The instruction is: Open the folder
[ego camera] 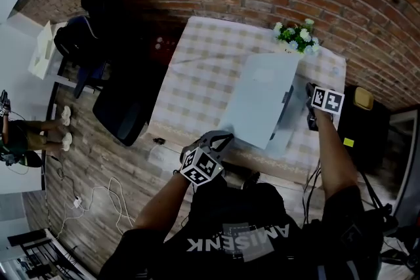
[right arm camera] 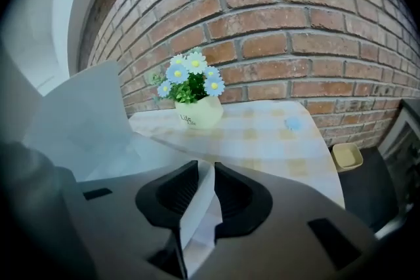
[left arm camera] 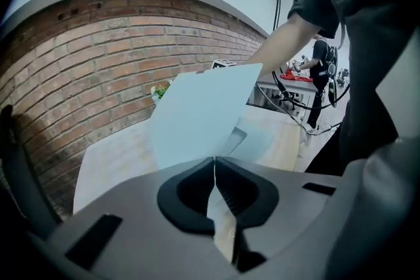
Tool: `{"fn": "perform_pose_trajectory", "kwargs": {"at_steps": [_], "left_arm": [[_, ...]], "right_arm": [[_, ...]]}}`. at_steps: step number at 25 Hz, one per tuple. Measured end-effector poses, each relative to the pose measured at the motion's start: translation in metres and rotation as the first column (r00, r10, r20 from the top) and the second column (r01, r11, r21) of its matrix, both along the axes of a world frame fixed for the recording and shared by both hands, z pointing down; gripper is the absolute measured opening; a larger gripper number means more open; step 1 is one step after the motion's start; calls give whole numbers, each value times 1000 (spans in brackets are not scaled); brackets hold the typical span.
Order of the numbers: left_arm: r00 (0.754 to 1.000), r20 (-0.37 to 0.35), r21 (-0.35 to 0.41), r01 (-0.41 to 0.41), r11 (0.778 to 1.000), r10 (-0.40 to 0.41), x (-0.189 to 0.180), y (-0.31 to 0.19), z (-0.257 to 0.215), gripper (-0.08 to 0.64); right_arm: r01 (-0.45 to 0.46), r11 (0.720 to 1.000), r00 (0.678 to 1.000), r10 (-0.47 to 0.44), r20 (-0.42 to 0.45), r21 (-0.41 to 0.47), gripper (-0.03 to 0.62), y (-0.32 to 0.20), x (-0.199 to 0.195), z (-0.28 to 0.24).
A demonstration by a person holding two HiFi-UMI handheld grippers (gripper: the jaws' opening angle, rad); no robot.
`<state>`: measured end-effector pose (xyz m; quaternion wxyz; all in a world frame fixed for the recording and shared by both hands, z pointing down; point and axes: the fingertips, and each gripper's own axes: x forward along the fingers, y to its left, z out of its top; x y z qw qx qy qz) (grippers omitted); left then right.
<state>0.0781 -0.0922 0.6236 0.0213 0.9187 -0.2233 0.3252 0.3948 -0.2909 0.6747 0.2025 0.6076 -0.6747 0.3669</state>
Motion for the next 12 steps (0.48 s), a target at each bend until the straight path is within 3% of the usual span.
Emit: {"fn": "perform_pose_trajectory", "kwargs": {"at_steps": [6,12], "left_arm": [[989,-115,-42,90,995,-95,-15,-10,-8,20],[941,-250,-84,215,973,-229,-32,-29,-27,20]], "right_arm": [[44,999,997,-45,-66,-22,81,-3,-5,-1],[47,998,995,-51,-88,-50,81,-2,-6,-2]]}}
